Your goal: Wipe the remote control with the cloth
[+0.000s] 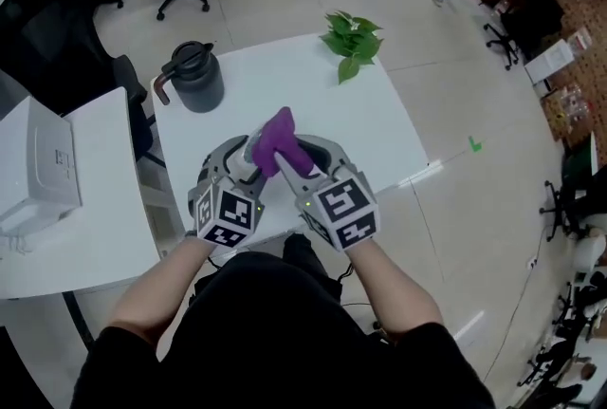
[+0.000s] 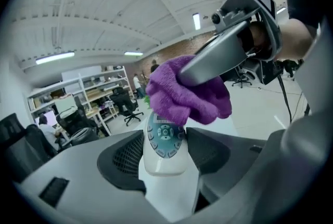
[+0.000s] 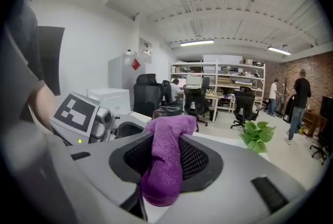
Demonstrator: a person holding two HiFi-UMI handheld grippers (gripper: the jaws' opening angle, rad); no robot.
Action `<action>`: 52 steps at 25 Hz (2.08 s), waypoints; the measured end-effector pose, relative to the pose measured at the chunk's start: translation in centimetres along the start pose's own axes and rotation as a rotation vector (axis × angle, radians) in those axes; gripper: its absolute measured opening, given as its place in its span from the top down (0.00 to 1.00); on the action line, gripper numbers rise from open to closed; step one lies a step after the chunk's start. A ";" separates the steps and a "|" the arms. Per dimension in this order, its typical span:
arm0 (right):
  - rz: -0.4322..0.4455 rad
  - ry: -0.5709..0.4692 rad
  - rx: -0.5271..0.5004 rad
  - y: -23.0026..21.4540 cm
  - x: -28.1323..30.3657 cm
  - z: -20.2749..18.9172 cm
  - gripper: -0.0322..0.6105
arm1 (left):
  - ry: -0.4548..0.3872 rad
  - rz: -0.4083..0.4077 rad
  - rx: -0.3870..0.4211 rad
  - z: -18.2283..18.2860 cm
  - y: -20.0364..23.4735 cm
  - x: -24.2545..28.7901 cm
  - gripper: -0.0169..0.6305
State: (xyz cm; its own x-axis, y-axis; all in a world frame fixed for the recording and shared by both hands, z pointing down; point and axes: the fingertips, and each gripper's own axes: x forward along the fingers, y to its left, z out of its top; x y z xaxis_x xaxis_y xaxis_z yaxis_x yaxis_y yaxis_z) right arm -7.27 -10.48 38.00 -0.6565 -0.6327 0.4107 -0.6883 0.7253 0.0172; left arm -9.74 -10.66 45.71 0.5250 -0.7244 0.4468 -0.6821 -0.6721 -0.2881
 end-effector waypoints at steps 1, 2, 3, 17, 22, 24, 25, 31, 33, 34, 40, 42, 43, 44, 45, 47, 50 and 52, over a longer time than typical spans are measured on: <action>0.020 0.012 -0.015 1.9 0.2 0.1 0.73 | -0.007 -0.002 0.028 0.0 -0.4 -1.0 0.59; 0.035 0.025 -0.032 3.6 0.3 0.1 0.73 | -0.018 -0.003 0.062 0.1 -0.8 -1.9 0.59; 0.046 0.039 -0.051 5.0 0.4 0.1 0.73 | -0.030 -0.002 0.100 0.3 -1.2 -2.6 0.59; -0.141 0.154 -0.174 1.3 -3.8 -1.7 0.73 | -0.113 0.010 0.217 3.8 -5.4 -6.3 0.59; -0.132 0.070 -0.115 -0.9 -7.1 0.2 0.73 | -0.097 0.026 0.169 4.7 -5.9 -5.1 0.59; -0.044 0.054 -0.113 1.4 -7.3 0.7 0.73 | -0.088 0.026 0.171 4.6 -6.2 -4.3 0.59; 0.004 0.059 -0.114 2.6 -7.1 0.6 0.73 | -0.087 0.028 0.173 4.9 -6.4 -4.0 0.59; 0.095 0.120 -0.122 4.3 -6.5 -1.5 0.73 | -0.108 0.039 0.229 6.7 -7.9 -3.5 0.59; 0.063 0.124 -0.117 2.5 -7.0 -1.7 0.73 | -0.118 0.045 0.247 7.1 -8.3 -3.8 0.59; 0.043 0.124 -0.110 1.5 -7.3 -1.8 0.73 | -0.123 0.048 0.254 7.3 -8.5 -3.9 0.59; -0.039 0.101 -0.046 -3.8 -9.0 -1.7 0.73 | -0.131 0.043 0.195 7.9 -9.3 -4.5 0.59; -0.034 0.050 -0.023 -4.0 -9.5 -0.8 0.73 | -0.132 -0.006 0.053 7.2 -9.1 -4.4 0.59; -0.034 0.003 -0.001 -4.2 -9.9 -0.2 0.73 | -0.140 -0.047 -0.078 6.9 -8.7 -4.3 0.59; -0.039 -0.057 0.030 -4.5 -10.4 0.6 0.73 | -0.158 -0.098 -0.245 6.8 -8.1 -4.2 0.59; -0.047 -0.121 0.070 -4.9 -11.1 1.4 0.73 | -0.186 -0.151 -0.438 6.6 -7.3 -4.1 0.59; -0.058 -0.226 0.162 -5.6 -12.2 2.3 0.73 | -0.277 -0.251 -0.829 6.6 -5.4 -4.1 0.59; -0.007 -0.276 0.330 -5.1 -12.3 0.8 0.73 | -0.443 -0.355 -1.243 6.8 -2.8 -4.5 0.59; 0.074 -0.258 0.448 -3.5 -11.4 -1.1 0.73 | -0.544 -0.412 -1.422 7.1 -1.9 -4.9 0.59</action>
State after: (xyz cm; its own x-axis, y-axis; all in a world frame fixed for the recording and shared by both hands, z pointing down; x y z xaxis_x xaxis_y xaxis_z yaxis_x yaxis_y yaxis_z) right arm 2.92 -5.50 34.26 -0.7239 -0.6719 0.1568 -0.6649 0.6188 -0.4182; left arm -7.42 -6.94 38.09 0.6869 -0.7122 -0.1448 -0.1887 -0.3672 0.9108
